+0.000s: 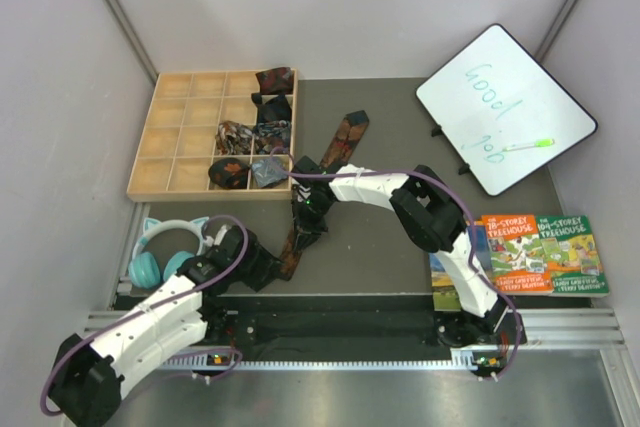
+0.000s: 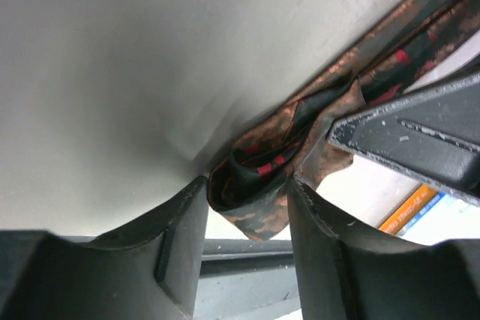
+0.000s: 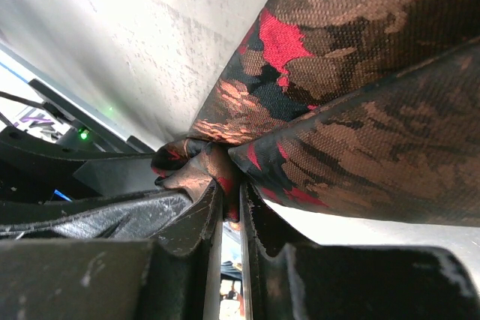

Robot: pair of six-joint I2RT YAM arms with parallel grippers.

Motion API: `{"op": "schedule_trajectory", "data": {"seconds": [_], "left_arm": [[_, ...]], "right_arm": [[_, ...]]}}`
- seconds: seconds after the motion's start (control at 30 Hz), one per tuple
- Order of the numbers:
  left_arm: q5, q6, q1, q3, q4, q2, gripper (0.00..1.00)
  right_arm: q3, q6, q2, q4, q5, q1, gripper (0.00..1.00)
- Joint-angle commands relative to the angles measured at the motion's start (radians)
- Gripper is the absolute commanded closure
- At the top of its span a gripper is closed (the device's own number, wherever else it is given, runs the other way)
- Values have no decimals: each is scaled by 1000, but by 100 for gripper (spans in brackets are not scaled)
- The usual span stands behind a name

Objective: Roll the ties
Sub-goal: Roll the tie at the center of the board.

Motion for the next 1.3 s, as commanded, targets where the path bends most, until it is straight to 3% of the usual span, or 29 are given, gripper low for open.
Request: {"op": "schedule_trajectory", "data": {"seconds": [0.0, 0.23, 0.27, 0.53, 0.63, 0.67, 0.77, 0.87, 1.07, 1.27], "left_arm": [[-92, -17, -5, -18, -18, 24, 51], [-117, -23, -6, -50, 17, 26, 59], [-121, -21, -8, -51, 25, 29, 67], [-141, 64, -8, -5, 47, 96, 91], [-126, 97, -8, 21, 33, 118, 95], [-121, 104, -8, 25, 21, 110, 97], [-105, 121, -8, 56, -33, 78, 100], [-94, 137, -8, 87, -93, 38, 100], [-57, 160, -8, 125, -205, -32, 100], [1, 184, -8, 171, -299, -29, 100]], "right_arm": [[1, -30, 47, 8, 63, -2, 100], [-9, -35, 53, 11, 60, -4, 100], [-8, -36, 53, 12, 58, -2, 100], [-6, -42, 51, 5, 49, -5, 100], [3, -49, 31, 0, 41, -8, 84], [20, -52, 27, -20, 43, -12, 72], [49, -72, -4, -51, 57, -30, 61], [70, -90, -42, -95, 70, -48, 57], [25, -87, -146, -95, 90, -51, 57], [-39, -33, -252, 14, 61, -15, 70]]}}
